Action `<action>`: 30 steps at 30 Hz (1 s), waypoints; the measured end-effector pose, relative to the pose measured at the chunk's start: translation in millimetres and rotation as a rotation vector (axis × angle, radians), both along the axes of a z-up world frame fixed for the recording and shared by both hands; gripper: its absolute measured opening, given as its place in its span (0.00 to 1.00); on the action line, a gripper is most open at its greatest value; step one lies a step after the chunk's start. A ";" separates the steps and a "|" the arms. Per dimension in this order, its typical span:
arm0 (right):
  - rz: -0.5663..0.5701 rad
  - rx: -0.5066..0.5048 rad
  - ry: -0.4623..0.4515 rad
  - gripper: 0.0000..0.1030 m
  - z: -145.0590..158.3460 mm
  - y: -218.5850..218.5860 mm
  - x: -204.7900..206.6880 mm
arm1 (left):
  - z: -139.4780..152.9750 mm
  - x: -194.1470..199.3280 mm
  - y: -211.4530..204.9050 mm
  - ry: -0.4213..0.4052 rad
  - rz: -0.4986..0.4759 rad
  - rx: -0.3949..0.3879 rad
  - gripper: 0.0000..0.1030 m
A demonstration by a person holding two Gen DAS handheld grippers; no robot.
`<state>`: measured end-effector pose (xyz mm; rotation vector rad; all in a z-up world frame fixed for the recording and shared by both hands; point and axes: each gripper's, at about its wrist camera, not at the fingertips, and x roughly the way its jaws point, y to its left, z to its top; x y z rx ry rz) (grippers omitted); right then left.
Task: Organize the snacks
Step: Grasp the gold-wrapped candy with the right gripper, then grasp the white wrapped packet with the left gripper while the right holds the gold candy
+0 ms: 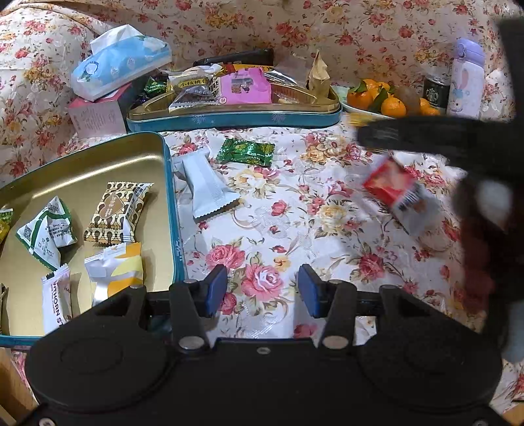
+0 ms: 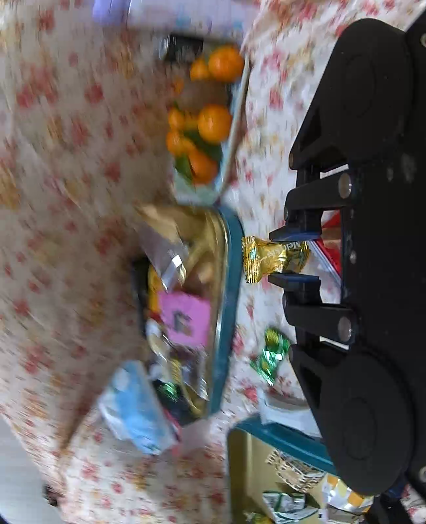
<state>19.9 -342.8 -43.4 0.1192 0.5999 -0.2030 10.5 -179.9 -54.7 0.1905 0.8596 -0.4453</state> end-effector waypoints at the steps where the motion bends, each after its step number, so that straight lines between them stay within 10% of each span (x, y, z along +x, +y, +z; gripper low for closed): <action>1: -0.020 -0.003 -0.008 0.20 0.0 -4.3 -8.2 | 0.3 0.7 -0.4 0.002 0.002 0.001 0.53; 18: -0.148 0.144 -0.123 0.20 -28.8 -30.3 -67.2 | 25.2 39.8 -11.5 -0.054 0.181 -0.005 0.53; 30: -0.182 0.332 -0.162 0.20 -37.7 -53.8 -69.6 | 21.0 66.4 -53.6 -0.227 0.363 0.201 0.54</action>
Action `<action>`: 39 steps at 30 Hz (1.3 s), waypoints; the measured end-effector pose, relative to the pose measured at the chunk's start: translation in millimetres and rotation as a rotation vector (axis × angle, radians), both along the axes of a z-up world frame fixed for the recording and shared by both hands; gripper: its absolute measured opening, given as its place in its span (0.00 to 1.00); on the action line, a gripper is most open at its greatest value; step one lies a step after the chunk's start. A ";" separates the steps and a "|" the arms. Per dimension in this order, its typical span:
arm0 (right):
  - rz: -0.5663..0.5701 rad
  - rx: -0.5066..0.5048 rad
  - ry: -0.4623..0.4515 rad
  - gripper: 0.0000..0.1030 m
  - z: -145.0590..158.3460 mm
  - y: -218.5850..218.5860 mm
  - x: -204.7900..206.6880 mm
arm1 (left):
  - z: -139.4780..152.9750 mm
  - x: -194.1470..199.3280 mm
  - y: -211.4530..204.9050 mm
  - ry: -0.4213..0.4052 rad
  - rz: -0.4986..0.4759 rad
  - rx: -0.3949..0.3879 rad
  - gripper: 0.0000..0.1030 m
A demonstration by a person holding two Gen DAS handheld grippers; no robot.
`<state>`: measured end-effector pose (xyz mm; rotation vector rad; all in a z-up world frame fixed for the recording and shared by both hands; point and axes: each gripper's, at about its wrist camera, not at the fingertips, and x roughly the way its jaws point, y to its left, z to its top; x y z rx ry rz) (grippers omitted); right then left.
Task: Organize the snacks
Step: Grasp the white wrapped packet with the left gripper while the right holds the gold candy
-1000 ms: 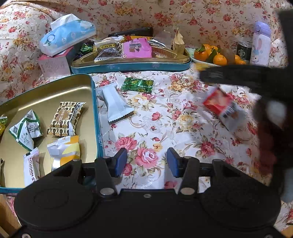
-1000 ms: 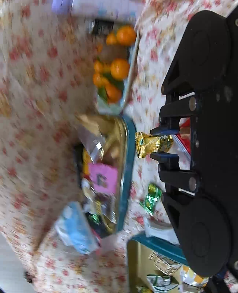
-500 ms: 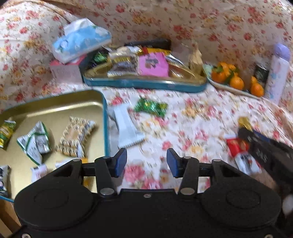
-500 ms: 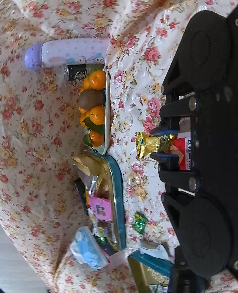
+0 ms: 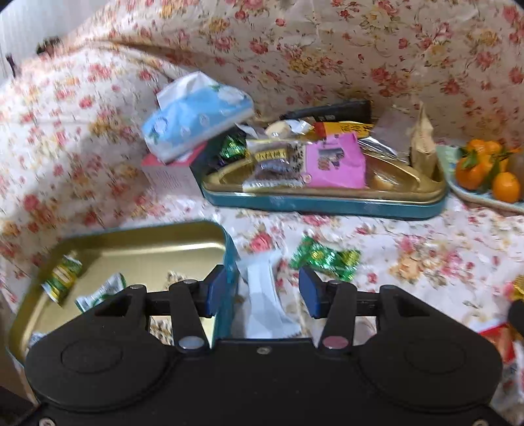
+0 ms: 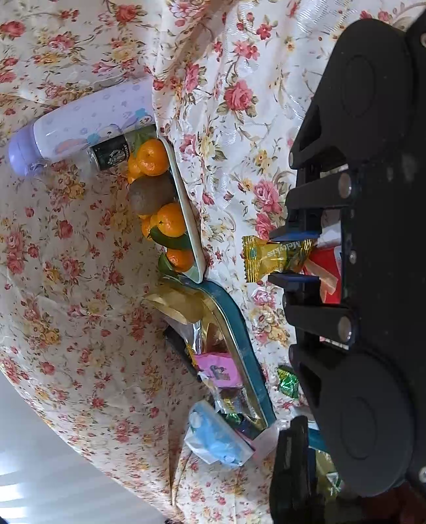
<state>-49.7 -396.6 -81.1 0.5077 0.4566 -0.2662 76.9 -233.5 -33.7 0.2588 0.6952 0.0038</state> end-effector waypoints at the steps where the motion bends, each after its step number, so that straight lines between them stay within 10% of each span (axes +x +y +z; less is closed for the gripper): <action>1: 0.003 0.005 0.003 0.20 -0.6 -0.3 0.9 | -0.4 0.4 -2.4 -0.008 0.001 0.010 0.54; 21: 0.006 -0.001 0.029 0.21 -0.7 1.1 4.8 | -1.3 64.0 9.3 0.275 -0.023 -0.076 0.54; 39: -0.001 0.026 0.003 0.21 -2.6 -2.1 0.1 | 5.1 30.1 -2.7 0.511 -0.381 -0.190 0.54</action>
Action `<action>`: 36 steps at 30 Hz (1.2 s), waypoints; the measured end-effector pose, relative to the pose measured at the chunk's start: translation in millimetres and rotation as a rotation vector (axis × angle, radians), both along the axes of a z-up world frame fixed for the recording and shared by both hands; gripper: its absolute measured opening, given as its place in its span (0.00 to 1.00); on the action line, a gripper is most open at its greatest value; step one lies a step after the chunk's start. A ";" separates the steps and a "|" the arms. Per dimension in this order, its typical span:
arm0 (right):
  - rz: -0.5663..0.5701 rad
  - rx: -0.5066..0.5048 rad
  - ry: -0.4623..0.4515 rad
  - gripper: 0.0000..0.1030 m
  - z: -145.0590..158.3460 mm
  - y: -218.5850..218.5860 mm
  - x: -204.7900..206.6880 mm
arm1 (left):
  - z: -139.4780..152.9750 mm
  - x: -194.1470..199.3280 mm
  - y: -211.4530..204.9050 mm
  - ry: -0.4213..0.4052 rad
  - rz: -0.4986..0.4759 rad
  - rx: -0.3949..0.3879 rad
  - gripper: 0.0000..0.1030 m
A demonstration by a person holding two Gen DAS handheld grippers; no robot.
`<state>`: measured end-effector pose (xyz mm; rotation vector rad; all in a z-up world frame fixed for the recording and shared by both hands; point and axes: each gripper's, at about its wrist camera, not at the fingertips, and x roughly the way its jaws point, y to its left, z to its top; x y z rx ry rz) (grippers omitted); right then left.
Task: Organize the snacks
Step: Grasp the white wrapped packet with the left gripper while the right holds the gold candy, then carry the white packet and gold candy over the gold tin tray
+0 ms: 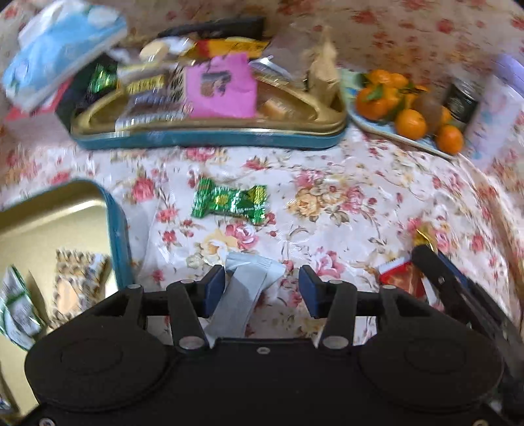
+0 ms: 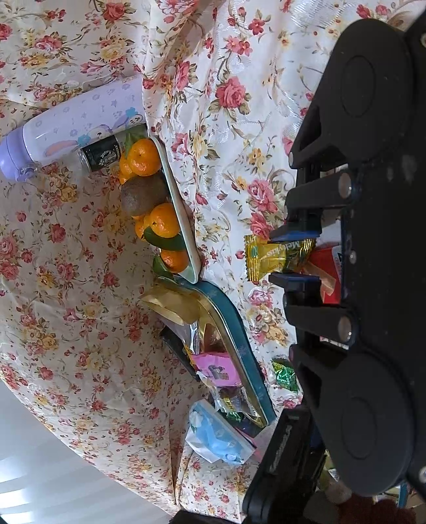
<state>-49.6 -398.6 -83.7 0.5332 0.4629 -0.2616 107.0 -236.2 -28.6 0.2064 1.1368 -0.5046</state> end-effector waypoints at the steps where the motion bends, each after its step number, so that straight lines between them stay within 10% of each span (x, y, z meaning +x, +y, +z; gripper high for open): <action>1: 0.000 0.002 -0.002 0.21 0.0 -0.1 -0.4 | 2.3 -2.2 0.3 -0.021 -0.025 0.013 0.54; 24: -0.021 0.031 -0.008 0.21 -1.0 -0.1 -1.8 | -16.0 -22.2 7.2 -0.114 -0.113 0.055 0.53; 28: -0.032 0.033 -0.008 0.21 -1.4 0.1 -2.1 | -13.5 -28.5 8.3 -0.111 -0.117 0.031 0.30; 36: -0.072 0.016 0.007 0.21 -0.7 1.5 -2.5 | -10.3 -49.2 16.1 -0.094 -0.084 0.005 0.27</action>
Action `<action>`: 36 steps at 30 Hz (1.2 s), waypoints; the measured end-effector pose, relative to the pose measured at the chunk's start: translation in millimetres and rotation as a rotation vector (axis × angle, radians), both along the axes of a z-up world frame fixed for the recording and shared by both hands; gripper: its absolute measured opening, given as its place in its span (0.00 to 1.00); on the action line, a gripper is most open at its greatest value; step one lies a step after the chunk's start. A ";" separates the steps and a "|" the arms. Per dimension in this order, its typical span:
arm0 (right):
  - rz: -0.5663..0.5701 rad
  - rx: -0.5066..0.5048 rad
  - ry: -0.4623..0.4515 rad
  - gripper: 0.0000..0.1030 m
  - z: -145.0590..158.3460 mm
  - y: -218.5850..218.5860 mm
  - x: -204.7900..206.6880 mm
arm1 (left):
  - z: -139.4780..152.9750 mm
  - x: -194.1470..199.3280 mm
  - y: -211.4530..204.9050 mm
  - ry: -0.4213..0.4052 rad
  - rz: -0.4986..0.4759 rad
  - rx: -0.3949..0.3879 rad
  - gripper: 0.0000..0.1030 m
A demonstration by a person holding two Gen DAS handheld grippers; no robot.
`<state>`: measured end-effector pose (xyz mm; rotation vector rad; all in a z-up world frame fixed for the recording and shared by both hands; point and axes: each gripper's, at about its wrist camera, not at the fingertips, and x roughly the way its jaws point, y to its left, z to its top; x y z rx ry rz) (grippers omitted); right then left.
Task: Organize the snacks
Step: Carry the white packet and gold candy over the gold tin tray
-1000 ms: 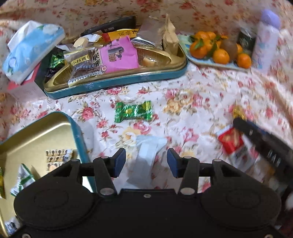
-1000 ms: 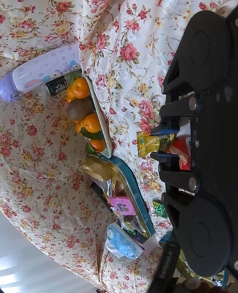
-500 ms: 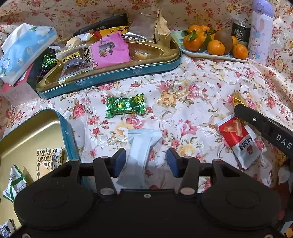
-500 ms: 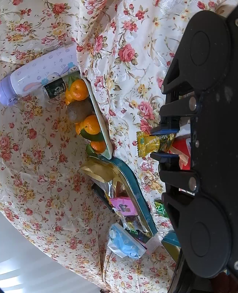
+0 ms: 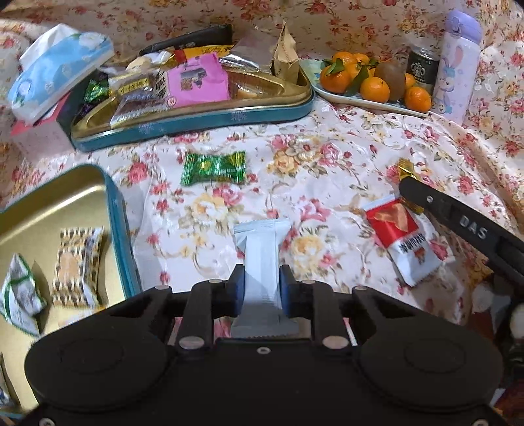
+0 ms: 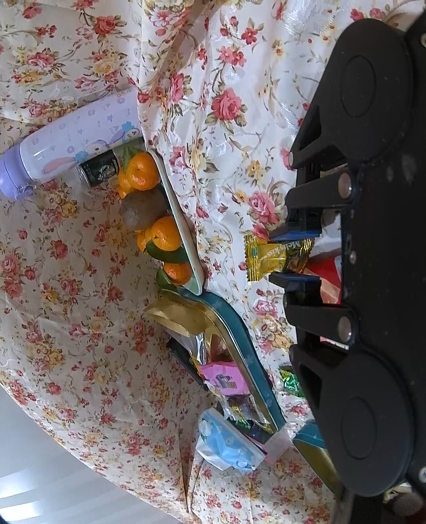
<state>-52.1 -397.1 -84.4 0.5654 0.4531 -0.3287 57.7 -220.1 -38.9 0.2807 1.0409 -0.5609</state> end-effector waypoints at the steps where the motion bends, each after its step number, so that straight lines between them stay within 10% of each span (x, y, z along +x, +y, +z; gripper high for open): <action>1: -0.008 -0.003 0.002 0.21 0.1 0.0 -0.2 | 0.5 -1.9 1.8 0.007 0.008 -0.004 0.27; 12: -0.109 -0.028 0.034 0.21 18.5 10.6 -24.2 | 3.9 -21.1 30.2 0.026 0.061 0.004 0.27; 36: 0.048 -0.153 0.150 0.21 46.0 161.4 -114.2 | 19.5 -79.7 81.9 0.003 0.067 0.003 0.27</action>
